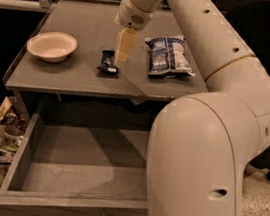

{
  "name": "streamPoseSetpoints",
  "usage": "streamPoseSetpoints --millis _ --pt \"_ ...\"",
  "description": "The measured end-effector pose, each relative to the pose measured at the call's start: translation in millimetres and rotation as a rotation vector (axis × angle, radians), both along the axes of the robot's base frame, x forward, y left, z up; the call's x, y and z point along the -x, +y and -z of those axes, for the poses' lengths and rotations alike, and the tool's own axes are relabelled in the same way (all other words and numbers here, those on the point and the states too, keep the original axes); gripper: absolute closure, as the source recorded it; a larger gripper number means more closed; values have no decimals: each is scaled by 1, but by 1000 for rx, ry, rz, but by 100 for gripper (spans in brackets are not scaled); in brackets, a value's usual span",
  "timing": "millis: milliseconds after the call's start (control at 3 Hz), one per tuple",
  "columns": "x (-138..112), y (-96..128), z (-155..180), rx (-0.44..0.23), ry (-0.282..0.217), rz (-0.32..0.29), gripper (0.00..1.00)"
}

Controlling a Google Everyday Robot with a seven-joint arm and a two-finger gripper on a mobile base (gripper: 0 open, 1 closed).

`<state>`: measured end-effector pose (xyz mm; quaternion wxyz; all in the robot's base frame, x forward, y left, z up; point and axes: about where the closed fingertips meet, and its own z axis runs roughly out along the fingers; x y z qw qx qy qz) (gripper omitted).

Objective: Place rxbar blueberry into top drawer

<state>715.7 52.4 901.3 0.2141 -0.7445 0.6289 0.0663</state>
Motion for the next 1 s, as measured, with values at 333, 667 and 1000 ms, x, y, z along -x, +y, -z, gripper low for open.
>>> streamPoseSetpoints --millis 333,667,1000 --pt "-10 2 21 -28 62 31 0" --pt "-14 5 23 -36 55 32 0" --pt "-17 23 63 -68 96 41 0"
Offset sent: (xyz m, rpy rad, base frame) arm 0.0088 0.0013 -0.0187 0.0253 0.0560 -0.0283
